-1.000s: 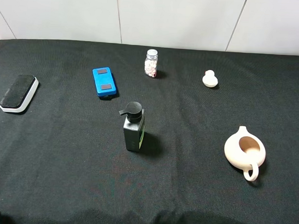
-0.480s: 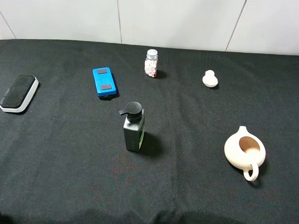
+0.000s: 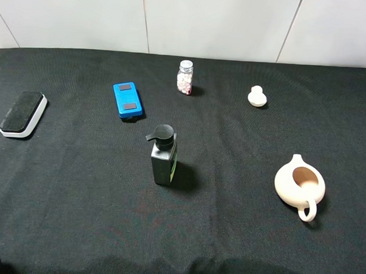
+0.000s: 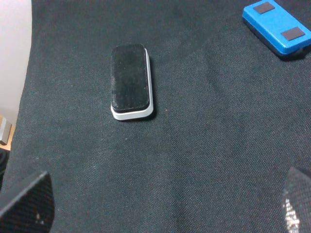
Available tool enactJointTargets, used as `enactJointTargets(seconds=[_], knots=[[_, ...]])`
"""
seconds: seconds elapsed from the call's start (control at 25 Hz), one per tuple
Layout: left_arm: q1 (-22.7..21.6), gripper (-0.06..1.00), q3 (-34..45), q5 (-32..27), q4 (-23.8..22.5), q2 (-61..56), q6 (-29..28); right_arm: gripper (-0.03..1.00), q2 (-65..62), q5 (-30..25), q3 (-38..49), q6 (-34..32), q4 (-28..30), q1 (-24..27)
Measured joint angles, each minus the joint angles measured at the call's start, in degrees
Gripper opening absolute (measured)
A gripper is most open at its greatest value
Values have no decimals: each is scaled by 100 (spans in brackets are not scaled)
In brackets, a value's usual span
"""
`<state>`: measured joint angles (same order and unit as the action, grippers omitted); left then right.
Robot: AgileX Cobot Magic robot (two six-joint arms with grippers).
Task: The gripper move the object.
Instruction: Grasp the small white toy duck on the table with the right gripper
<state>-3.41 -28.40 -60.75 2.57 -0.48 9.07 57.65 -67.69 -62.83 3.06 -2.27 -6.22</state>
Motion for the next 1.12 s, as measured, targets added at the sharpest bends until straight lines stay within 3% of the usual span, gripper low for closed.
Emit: enactJointTargets(seconds=[0.68,1.12], knots=[[0,99,0,0,0,0,0,69,1887,-112,-1190,250,-515,-8],[0,99,0,0,0,0,0,69,2769,-67,-1238,410,-705,-8]])
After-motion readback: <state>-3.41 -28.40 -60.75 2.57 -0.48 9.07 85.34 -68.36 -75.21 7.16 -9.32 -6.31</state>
